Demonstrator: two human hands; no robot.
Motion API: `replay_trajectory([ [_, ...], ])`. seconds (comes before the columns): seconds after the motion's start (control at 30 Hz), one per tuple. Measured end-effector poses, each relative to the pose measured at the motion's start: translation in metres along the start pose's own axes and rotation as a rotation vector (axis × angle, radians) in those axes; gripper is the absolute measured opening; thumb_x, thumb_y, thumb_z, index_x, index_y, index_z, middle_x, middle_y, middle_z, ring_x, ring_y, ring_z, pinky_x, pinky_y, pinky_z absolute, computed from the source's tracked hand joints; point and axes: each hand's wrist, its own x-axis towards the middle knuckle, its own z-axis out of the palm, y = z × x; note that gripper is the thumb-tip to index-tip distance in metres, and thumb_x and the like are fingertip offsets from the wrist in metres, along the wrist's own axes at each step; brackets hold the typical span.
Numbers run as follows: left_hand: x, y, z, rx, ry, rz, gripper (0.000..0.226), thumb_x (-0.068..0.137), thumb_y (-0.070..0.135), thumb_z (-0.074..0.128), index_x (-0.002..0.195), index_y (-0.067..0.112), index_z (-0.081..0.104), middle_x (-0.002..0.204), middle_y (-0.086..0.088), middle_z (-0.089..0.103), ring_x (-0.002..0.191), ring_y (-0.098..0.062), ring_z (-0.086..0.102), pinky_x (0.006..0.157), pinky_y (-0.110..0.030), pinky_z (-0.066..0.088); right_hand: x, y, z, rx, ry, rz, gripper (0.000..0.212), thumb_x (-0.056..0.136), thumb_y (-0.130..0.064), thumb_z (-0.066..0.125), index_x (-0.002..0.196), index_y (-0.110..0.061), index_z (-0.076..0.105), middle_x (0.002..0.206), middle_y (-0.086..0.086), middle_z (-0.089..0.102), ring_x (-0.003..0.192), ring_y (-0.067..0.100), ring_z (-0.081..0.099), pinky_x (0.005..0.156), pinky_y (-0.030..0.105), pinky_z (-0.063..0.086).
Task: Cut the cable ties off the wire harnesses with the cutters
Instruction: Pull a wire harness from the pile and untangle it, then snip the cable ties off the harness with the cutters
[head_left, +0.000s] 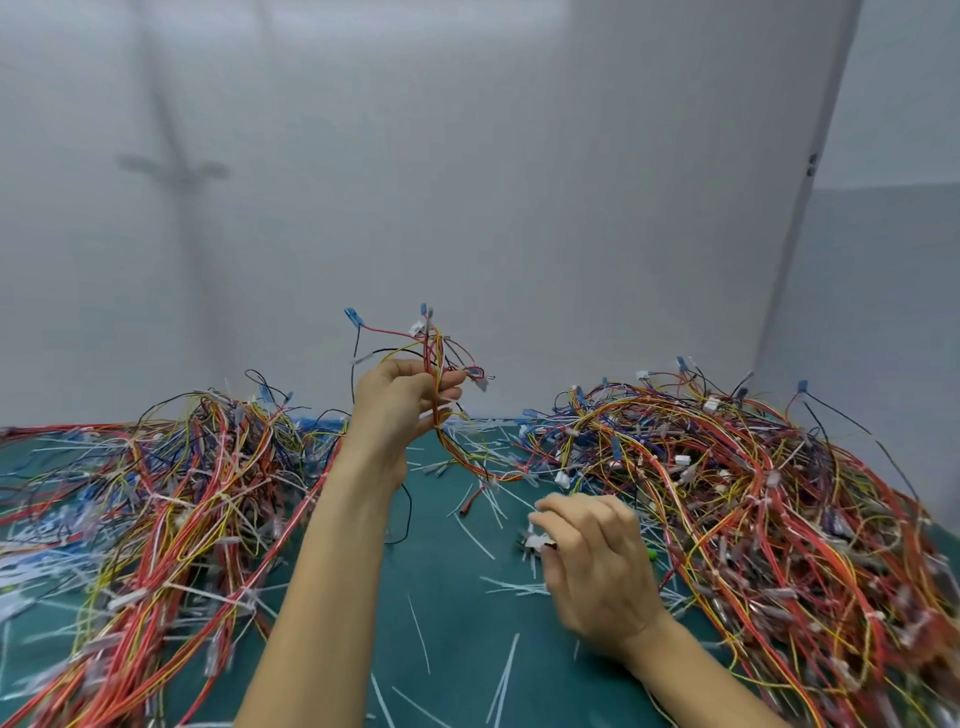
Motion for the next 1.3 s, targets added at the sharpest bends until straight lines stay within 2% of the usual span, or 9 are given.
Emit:
replay_trajectory([
  [0.2, -0.001, -0.005, 0.010, 0.022, 0.023, -0.021, 0.026, 0.085, -0.012, 0.039, 0.085, 0.006, 0.058, 0.075, -0.001, 0.075, 0.072, -0.012, 0.070, 0.070, -0.028, 0.057, 0.022, 0.002, 0.002, -0.030, -0.305, 0.451, 0.029, 0.095, -0.030, 0.043, 0.115, -0.014, 0.057, 0.106, -0.002, 0.061, 0.095, 0.018, 0.057, 0.086, 0.033, 0.041],
  [0.33, -0.002, -0.003, 0.010, -0.129, 0.033, -0.122, 0.026, 0.084, -0.011, 0.035, 0.078, 0.004, 0.055, 0.076, -0.007, 0.065, 0.074, -0.017, 0.067, 0.066, -0.029, 0.054, 0.056, 0.004, 0.009, 0.240, -0.566, 0.904, 0.033, 0.102, -0.046, 0.034, 0.096, -0.024, 0.058, 0.092, -0.009, 0.061, 0.083, 0.014, 0.058, 0.078, 0.036, 0.047],
  [0.4, -0.003, -0.002, 0.007, -0.249, -0.013, -0.193, 0.024, 0.081, -0.011, 0.030, 0.076, 0.004, 0.047, 0.073, -0.007, 0.056, 0.063, -0.016, 0.062, 0.061, -0.029, 0.051, 0.066, 0.011, 0.012, 0.337, -0.652, 1.067, 0.033, 0.103, -0.042, 0.036, 0.090, -0.022, 0.059, 0.083, -0.002, 0.064, 0.078, 0.018, 0.064, 0.074, 0.038, 0.050],
  [0.57, 0.000, 0.000, -0.008, -0.541, -0.095, -0.240, 0.028, 0.069, -0.014, 0.023, 0.077, 0.008, 0.037, 0.051, -0.005, 0.042, 0.043, -0.015, 0.044, 0.069, -0.028, 0.041, 0.062, 0.025, 0.011, 0.148, -0.809, 1.249, 0.022, 0.096, -0.013, 0.046, 0.111, -0.023, 0.060, 0.109, 0.002, 0.064, 0.091, 0.023, 0.060, 0.075, 0.033, 0.048],
  [0.67, 0.002, -0.001, -0.014, -0.392, -0.104, -0.159, 0.048, 0.073, -0.016, 0.023, 0.100, 0.013, 0.050, 0.051, -0.004, 0.046, 0.045, -0.015, 0.046, 0.066, -0.031, 0.046, 0.048, 0.030, 0.006, 0.097, -0.766, 1.215, 0.026, 0.096, -0.011, 0.049, 0.109, -0.029, 0.062, 0.111, -0.003, 0.068, 0.091, 0.020, 0.062, 0.071, 0.030, 0.050],
  [0.77, 0.002, 0.001, -0.011, -0.167, -0.127, -0.081, 0.049, 0.073, -0.015, 0.027, 0.100, 0.015, 0.056, 0.053, -0.002, 0.054, 0.048, -0.012, 0.053, 0.061, -0.030, 0.050, 0.034, 0.030, 0.000, 0.078, -0.885, 1.016, 0.020, 0.095, -0.038, 0.055, 0.112, -0.031, 0.063, 0.116, -0.009, 0.067, 0.099, 0.016, 0.063, 0.088, 0.036, 0.052],
  [0.9, 0.001, 0.002, -0.003, -0.015, -0.085, -0.056, 0.022, 0.086, 0.000, 0.043, 0.092, 0.015, 0.059, 0.067, -0.005, 0.056, 0.055, -0.014, 0.053, 0.055, -0.023, 0.049, 0.023, 0.027, -0.004, 0.112, -1.043, 0.893, 0.067, 0.076, -0.083, 0.047, 0.125, -0.038, 0.051, 0.127, -0.010, 0.046, 0.122, 0.015, 0.048, 0.109, 0.047, 0.037],
  [1.13, 0.009, -0.011, -0.001, 0.273, 0.034, 0.192, 0.034, 0.096, 0.032, 0.057, 0.067, 0.015, 0.062, 0.048, 0.010, 0.053, 0.048, -0.007, 0.049, 0.061, -0.031, 0.045, 0.017, 0.029, -0.005, 0.065, -1.142, 0.799, 0.086, 0.063, -0.086, 0.057, 0.130, -0.034, 0.043, 0.135, -0.004, 0.040, 0.131, 0.020, 0.036, 0.112, 0.051, 0.029],
  [1.3, 0.007, -0.007, -0.008, 0.464, 0.063, 0.249, 0.020, 0.078, 0.033, 0.055, 0.065, 0.019, 0.063, 0.068, -0.003, 0.072, 0.077, -0.030, 0.069, 0.085, -0.053, 0.054, 0.017, 0.029, -0.010, -0.038, -1.131, 0.781, 0.090, 0.065, -0.088, 0.052, 0.132, -0.028, 0.040, 0.137, -0.004, 0.044, 0.129, 0.020, 0.038, 0.107, 0.047, 0.031],
])
